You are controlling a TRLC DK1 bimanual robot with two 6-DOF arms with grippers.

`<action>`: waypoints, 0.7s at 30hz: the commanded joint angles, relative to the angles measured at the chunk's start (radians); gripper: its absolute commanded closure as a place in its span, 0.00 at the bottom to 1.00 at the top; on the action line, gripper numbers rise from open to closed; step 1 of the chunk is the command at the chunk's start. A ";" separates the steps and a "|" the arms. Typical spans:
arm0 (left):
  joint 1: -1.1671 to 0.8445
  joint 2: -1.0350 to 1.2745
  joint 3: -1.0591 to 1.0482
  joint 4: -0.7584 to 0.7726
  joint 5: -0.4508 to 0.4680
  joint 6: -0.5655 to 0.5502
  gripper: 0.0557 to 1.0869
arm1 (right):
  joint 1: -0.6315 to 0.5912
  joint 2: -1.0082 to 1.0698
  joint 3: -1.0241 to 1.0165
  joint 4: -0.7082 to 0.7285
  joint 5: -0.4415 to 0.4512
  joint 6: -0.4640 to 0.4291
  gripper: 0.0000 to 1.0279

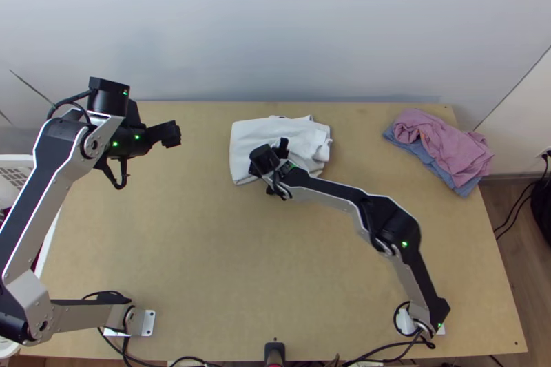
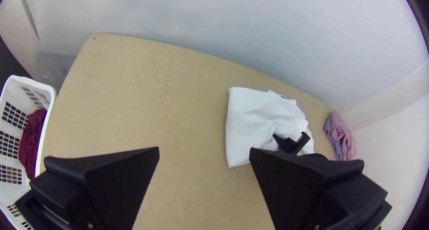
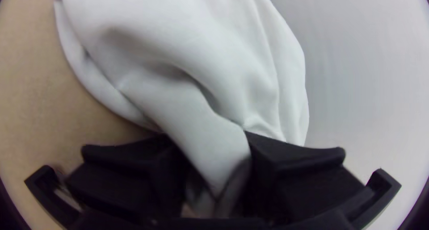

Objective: Fold the t-shirt

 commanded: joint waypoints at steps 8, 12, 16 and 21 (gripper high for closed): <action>0.010 -0.004 0.012 0.001 0.003 0.007 0.05 | -0.010 -0.077 0.004 0.172 0.155 0.006 0.97; 0.007 -0.004 0.022 0.001 0.004 0.003 0.05 | -0.007 -0.206 -0.053 0.260 0.210 0.006 0.97; 0.006 -0.016 0.023 0.001 0.004 0.000 0.05 | -0.007 -0.308 -0.090 0.267 0.256 0.009 0.97; 0.007 -0.053 0.009 -0.005 0.003 -0.005 0.05 | -0.016 -0.413 -0.113 0.269 0.313 0.009 0.97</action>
